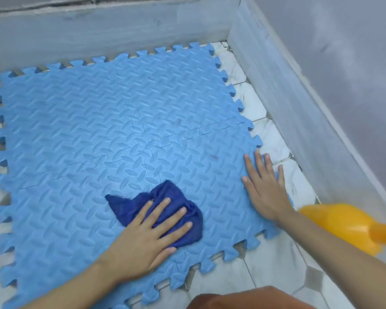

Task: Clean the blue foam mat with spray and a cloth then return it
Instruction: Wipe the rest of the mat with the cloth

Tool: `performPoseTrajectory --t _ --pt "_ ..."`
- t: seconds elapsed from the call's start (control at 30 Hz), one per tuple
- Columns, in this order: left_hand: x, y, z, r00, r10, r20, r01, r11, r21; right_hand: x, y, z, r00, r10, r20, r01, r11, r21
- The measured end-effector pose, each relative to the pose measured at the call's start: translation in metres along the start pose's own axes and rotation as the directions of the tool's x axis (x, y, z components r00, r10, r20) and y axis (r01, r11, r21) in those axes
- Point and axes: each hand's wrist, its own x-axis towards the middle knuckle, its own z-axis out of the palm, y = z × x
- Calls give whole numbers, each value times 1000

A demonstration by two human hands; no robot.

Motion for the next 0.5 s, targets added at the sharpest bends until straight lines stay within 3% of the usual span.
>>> performPoseTrajectory --t 0.07,0.13,0.27,0.37,0.43,0.5 --pt "48 7 2 988 154 19 -155 988 8 8 5 -8 994 -36 106 36 999 7" --pt "97 -5 3 986 165 -17 -165 986 21 14 7 -18 978 -72 193 73 997 -2" --pt "170 -58 -11 973 -224 -61 222 974 -37 15 9 -21 970 -112 216 112 994 14" --pt "193 -91 -21 906 -417 -64 412 907 -83 16 11 -17 982 -131 133 121 989 79" --pt "195 -92 -22 874 -477 -91 469 878 -92 13 15 -10 988 -155 -4 152 959 241" --pt "185 -74 -19 885 -456 -95 447 889 -97 9 23 -5 981 -111 -156 171 878 448"
